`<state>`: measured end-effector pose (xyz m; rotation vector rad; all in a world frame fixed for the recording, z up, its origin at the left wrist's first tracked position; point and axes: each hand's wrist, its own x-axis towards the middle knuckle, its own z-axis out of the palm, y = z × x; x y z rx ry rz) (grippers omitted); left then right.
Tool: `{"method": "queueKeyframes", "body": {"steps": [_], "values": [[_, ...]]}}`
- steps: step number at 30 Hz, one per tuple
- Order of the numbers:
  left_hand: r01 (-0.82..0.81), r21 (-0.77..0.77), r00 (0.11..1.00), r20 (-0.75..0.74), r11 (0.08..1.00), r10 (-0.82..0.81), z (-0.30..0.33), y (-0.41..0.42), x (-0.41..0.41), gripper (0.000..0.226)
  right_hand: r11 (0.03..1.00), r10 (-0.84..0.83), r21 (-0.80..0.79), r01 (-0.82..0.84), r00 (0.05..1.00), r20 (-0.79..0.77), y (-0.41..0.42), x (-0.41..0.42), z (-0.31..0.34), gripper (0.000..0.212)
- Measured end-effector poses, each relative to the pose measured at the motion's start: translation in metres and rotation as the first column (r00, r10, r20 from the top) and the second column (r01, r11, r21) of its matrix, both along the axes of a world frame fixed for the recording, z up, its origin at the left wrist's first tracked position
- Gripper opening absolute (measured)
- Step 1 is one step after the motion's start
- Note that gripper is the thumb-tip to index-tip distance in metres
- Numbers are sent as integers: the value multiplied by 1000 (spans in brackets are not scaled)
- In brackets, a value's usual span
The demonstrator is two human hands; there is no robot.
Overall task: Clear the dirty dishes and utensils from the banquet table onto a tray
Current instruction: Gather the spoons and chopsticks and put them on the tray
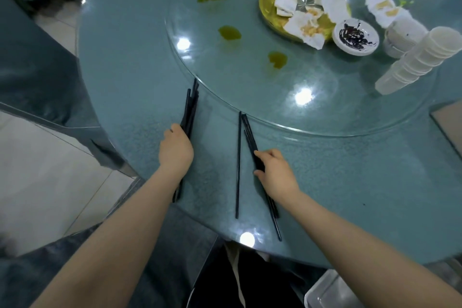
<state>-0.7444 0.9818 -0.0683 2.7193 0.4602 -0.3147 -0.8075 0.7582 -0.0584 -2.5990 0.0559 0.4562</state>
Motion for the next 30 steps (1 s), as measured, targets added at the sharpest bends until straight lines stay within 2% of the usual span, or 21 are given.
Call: {"method": "queueKeyframes", "body": {"steps": [3, 7, 14, 22, 24, 27, 28, 30], "values": [[34, 6, 998, -51, 999, -33, 0, -9, -7, 25, 1000, -27, 13, 27, 999, 20, 6, 10, 0, 48], [27, -111, 994, -99, 994, -38, 3, -16, -9, 26, 998, -61, 30, 58, 995, 79, 17, 22, 0, 43], [-102, -239, 990, -116, 966, 76, 14, -30, -20, 46, 1000, -27, -16, 27, 999, 36, 25, 32, 3, 40], [-228, -438, 967, -210, 870, 147, 23, -58, -10, 53, 997, 76, -9, -77, 995, -64, 35, 23, 2, 91], [-283, -531, 951, -267, 799, 159, 24, -59, -6, 42, 995, 89, -29, -92, 993, -80, 36, 22, 3, 101], [-395, -677, 914, -359, 621, 190, 26, -58, -6, 32, 992, 86, -91, -93, 993, -79, 40, 19, 3, 109], [-421, -694, 902, -387, 584, 190, 26, -57, -7, 32, 989, 88, -113, -97, 993, -80, 43, 18, 2, 111], [-438, -694, 890, -424, 571, 168, 27, -53, -12, 31, 980, 102, -163, -111, 993, -64, 48, 16, 0, 107]]}}
